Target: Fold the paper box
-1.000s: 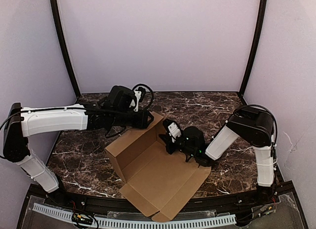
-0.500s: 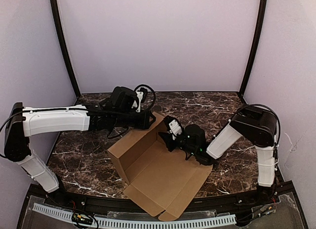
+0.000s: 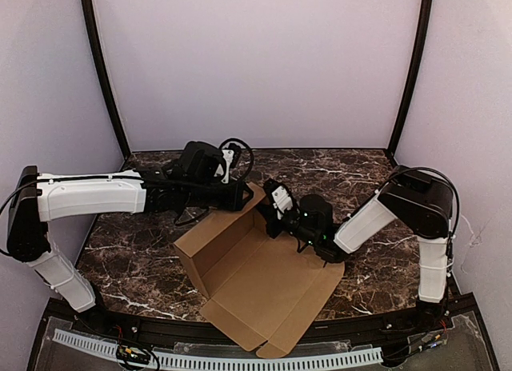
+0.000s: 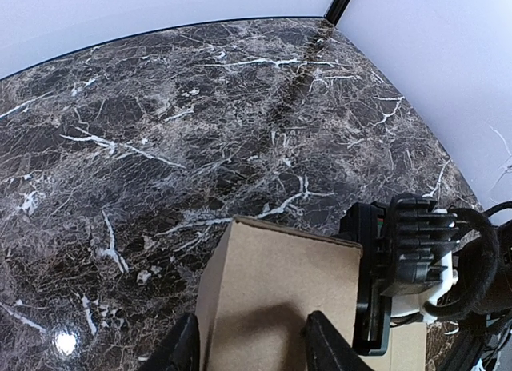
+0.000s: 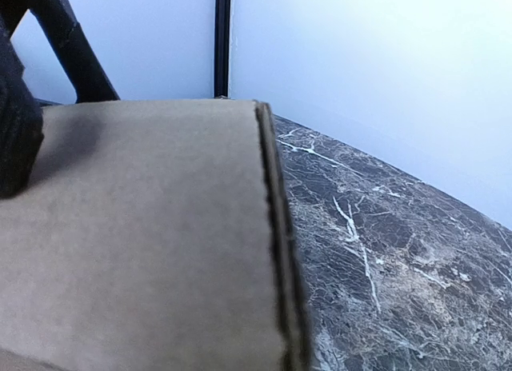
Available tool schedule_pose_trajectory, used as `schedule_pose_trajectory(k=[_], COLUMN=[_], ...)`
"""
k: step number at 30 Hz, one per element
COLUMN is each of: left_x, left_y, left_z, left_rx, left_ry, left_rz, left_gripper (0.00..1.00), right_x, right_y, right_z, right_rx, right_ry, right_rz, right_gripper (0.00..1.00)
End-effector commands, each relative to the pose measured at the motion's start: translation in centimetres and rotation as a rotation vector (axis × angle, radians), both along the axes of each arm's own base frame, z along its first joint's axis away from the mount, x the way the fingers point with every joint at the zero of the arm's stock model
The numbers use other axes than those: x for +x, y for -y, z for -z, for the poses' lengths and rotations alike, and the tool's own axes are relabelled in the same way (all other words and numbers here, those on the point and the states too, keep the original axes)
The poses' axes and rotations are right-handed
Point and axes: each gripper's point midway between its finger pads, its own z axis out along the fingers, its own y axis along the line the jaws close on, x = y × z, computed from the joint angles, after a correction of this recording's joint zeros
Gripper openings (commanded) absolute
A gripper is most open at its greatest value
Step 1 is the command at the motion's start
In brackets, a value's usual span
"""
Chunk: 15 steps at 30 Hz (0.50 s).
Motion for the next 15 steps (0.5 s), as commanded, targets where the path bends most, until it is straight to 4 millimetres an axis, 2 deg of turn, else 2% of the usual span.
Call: schedule_pose_trajectory(k=[1,8,12,15], left_x=[-1.1,-1.1,-1.2,-1.2], left_y=[-0.8,-0.8,-1.1,-1.1], left_z=[2.8,2.3,1.8,0.1], left_rx=[0.085,0.080,0.103,0.114], left_ry=[-0.067,-0.056,-0.046,-0.020], left_rz=[0.010,0.011,0.024,0.042], left_gripper=[0.44,0.46,0.52,0.57], right_x=[0.5,0.2,-0.1,-0.2], right_y=[-0.2,-0.2,-0.2,-0.2], right_z=[-1.4,-1.4,-0.8,-0.6], right_rx=[0.026,0.024,0.007,-0.005], right_ry=[0.033,0.037,0.031,0.033], right_rz=[0.001,-0.010,-0.019,-0.025], right_gripper=[0.00,0.00,0.00,0.00])
